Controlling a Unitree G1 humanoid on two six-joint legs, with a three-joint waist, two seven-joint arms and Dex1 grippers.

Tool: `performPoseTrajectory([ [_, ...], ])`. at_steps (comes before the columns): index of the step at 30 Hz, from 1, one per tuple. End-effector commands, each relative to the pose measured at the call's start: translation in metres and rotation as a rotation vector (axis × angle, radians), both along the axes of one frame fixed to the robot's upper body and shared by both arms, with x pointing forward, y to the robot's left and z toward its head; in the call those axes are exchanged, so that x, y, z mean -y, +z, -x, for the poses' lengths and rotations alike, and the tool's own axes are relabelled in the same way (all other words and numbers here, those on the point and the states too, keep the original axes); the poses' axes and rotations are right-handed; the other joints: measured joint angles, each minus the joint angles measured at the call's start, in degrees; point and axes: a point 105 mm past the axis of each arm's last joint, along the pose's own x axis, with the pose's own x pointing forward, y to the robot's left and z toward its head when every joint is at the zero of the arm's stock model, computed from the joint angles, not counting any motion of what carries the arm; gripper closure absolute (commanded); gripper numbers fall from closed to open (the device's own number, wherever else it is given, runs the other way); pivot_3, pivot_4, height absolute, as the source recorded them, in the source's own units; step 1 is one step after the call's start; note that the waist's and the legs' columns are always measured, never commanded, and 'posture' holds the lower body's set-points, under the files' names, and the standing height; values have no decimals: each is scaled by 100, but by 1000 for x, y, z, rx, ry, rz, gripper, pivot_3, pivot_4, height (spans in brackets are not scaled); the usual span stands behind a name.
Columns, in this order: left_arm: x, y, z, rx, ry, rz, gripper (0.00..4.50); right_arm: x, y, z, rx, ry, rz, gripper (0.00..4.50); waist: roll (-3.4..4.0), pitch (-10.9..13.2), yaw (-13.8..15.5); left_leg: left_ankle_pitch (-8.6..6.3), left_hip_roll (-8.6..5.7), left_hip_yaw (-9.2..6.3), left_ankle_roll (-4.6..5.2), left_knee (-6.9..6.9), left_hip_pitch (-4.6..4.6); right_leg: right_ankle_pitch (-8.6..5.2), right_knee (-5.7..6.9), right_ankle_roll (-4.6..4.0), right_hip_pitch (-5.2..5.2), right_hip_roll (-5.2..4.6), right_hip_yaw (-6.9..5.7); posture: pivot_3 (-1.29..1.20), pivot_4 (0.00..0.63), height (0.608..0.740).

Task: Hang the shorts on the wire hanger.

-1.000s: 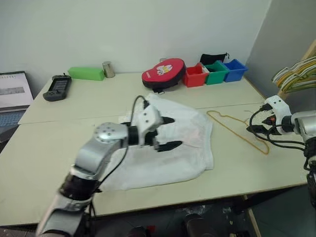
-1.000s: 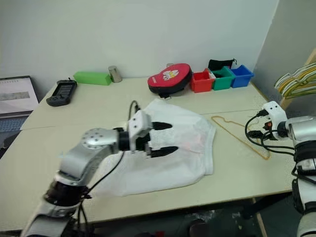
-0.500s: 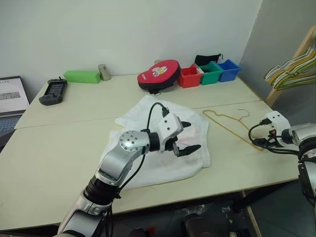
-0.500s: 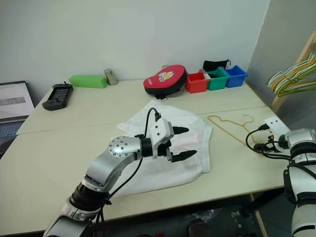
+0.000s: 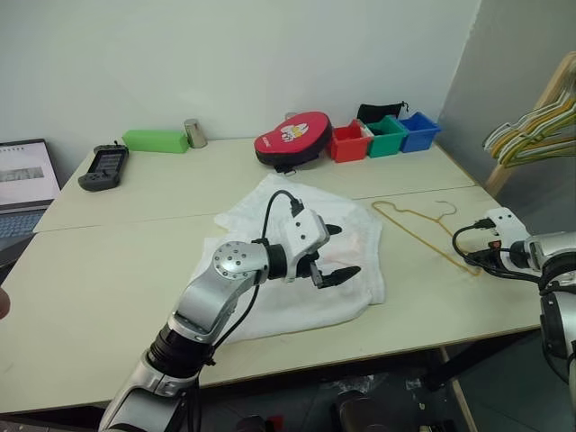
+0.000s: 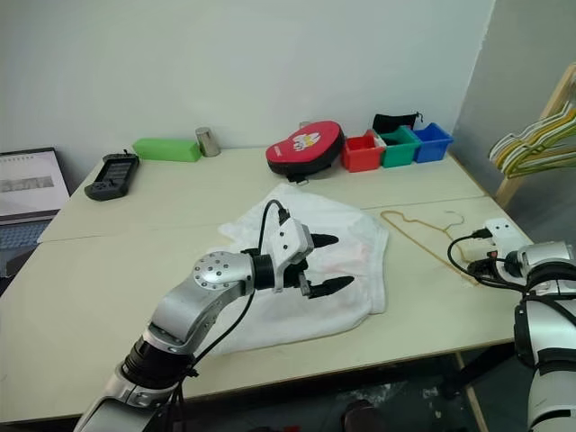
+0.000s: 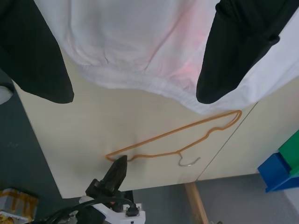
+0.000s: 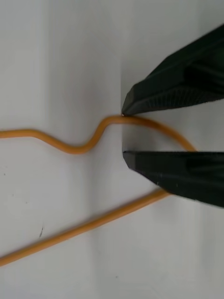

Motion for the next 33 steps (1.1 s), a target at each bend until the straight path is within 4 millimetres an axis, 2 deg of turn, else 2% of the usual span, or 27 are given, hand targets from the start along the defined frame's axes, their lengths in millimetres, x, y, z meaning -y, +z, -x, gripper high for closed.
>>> performPoseTrajectory([
  [1,-3,17,-3,64,-6,13,0,-2,2,-1,7,-16,-30,4338,0,0,0,0,1,-1,0,0,4,0,0,0,4,0,0,-109,30,740],
  [2,-4,17,-4,68,-2,10,0,-2,2,-1,8,-23,-34,4462,0,0,0,0,1,-1,0,-1,6,0,-1,0,6,1,-1,-107,28,740],
  [9,-6,18,-9,78,24,15,0,0,12,-8,61,-68,-51,4462,0,0,1,0,1,-1,0,-2,6,0,-3,0,7,1,0,-116,24,740],
  [12,-9,20,-15,86,49,21,0,3,31,-19,150,-105,-40,4462,1,0,2,0,0,0,0,-1,6,0,-3,0,7,1,2,-118,24,740],
  [18,-27,34,-36,104,130,46,0,-8,77,-43,316,-120,-95,4462,3,1,-44,0,1,2,0,-3,5,0,-2,0,2,2,4,-129,24,740],
  [21,-48,48,-54,137,198,48,0,-29,105,-61,404,48,43,4462,4,1,-60,0,2,0,0,-6,3,0,-4,0,0,2,0,-141,24,740],
  [26,-77,72,-76,161,274,75,0,-63,116,-73,490,283,197,4462,5,0,-136,-1,2,-3,0,-6,-24,1,2,3,-28,2,-1,-140,22,740],
  [29,-90,81,-84,174,307,77,0,-71,125,-77,558,316,236,4462,6,0,-131,-1,3,-12,0,-8,-36,1,3,3,-40,-2,-3,-140,22,740],
  [33,-100,81,-88,192,321,49,0,-77,142,-79,674,412,417,4462,6,0,-125,-1,6,-36,0,-7,-54,14,13,-17,-61,-11,-4,-138,21,740],
])
